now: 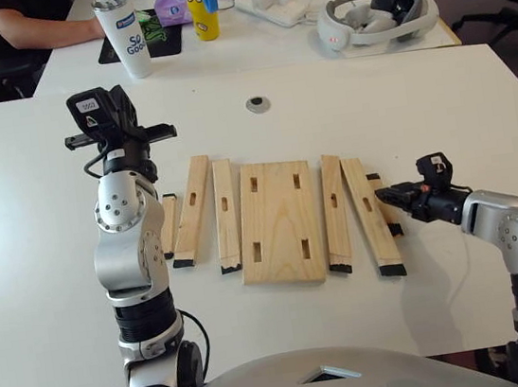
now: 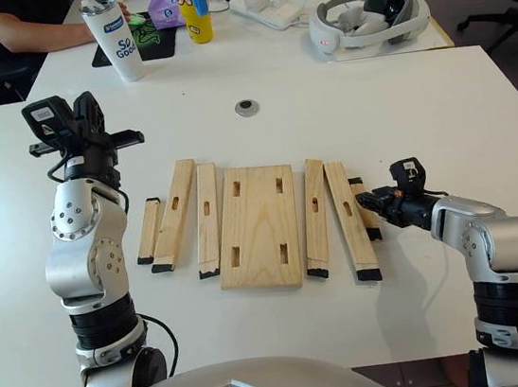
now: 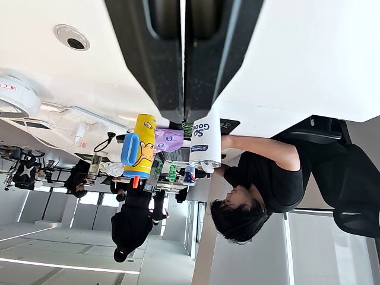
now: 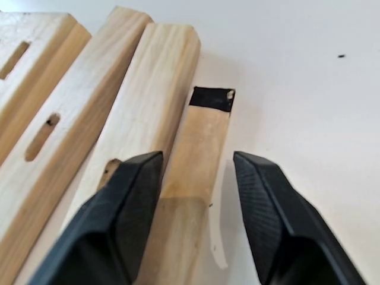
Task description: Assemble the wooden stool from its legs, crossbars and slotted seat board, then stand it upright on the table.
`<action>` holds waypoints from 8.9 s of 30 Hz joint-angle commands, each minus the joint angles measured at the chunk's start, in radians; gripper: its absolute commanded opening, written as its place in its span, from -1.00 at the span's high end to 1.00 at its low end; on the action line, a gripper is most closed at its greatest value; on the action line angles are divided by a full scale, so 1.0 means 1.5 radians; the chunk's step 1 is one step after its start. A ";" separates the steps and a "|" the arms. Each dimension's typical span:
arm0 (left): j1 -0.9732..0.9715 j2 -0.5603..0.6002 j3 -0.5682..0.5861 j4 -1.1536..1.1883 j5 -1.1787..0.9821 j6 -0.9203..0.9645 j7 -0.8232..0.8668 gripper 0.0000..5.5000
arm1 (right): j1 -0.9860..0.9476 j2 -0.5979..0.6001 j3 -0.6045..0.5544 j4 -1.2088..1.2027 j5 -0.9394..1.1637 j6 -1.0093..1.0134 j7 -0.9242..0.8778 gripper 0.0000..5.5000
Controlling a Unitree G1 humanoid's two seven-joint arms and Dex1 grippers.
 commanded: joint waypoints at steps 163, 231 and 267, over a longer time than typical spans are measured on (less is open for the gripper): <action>0.236 -0.093 -0.018 -0.033 -0.337 0.049 0.055 0.84 | -0.116 0.205 0.184 -0.027 -0.094 -0.357 -0.034 0.25; 0.051 -0.049 -0.077 -0.040 -0.324 0.192 0.018 0.84 | -0.096 0.296 0.334 -0.013 -0.113 -0.325 -0.009 1.00; 0.207 -0.034 0.025 -0.185 -0.373 0.318 0.042 0.84 | -0.067 0.269 0.082 -0.113 0.092 -0.245 -0.061 1.00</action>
